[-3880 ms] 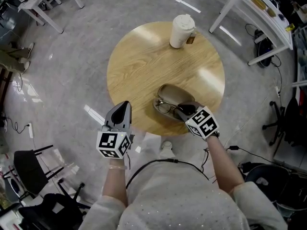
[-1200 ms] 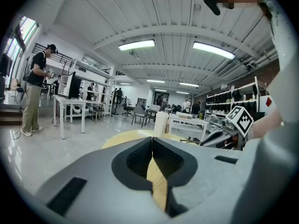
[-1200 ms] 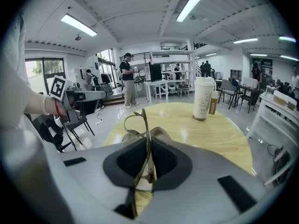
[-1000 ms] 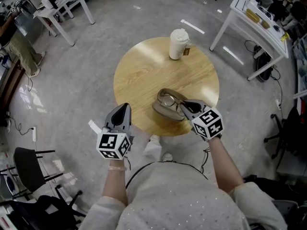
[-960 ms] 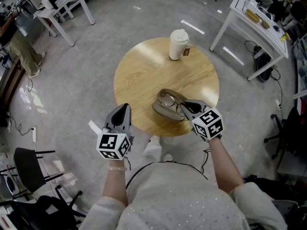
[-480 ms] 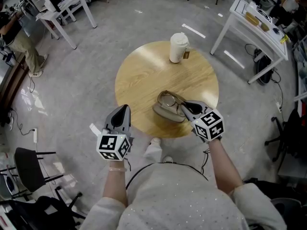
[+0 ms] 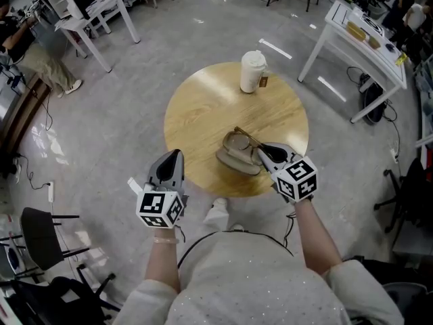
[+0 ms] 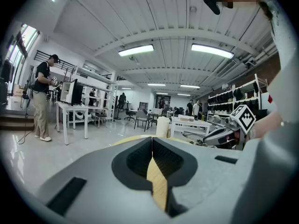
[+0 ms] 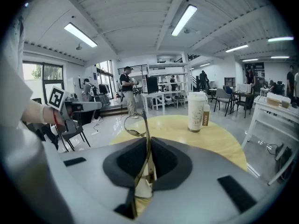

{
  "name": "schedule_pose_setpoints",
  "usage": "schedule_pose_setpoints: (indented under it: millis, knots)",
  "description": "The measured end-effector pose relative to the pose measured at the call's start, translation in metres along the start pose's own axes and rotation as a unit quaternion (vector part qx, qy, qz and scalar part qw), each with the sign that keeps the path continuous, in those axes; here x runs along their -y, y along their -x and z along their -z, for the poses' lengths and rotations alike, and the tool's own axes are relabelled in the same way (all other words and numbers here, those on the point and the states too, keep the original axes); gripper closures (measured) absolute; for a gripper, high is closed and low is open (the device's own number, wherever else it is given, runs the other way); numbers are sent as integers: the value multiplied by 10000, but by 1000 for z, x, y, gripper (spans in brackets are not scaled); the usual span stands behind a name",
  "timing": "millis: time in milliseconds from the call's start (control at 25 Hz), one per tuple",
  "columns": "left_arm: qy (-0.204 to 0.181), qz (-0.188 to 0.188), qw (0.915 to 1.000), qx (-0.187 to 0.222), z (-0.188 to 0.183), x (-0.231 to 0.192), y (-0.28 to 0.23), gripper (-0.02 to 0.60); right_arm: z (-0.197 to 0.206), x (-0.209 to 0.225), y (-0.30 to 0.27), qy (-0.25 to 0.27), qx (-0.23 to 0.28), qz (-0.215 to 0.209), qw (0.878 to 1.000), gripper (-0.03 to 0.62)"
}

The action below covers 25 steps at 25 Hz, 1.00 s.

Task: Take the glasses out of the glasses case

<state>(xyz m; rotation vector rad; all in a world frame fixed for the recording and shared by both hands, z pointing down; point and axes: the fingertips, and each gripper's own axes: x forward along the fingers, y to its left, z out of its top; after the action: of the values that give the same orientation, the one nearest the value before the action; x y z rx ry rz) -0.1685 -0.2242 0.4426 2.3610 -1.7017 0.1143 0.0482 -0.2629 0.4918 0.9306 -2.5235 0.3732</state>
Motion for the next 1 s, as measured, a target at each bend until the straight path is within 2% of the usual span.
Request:
schedule_pose_setpoints:
  millis: [1000]
  knots:
    - [-90,-151,9997,170,-11,10,5,577,-22,14,26,-83,664,180,9976,560]
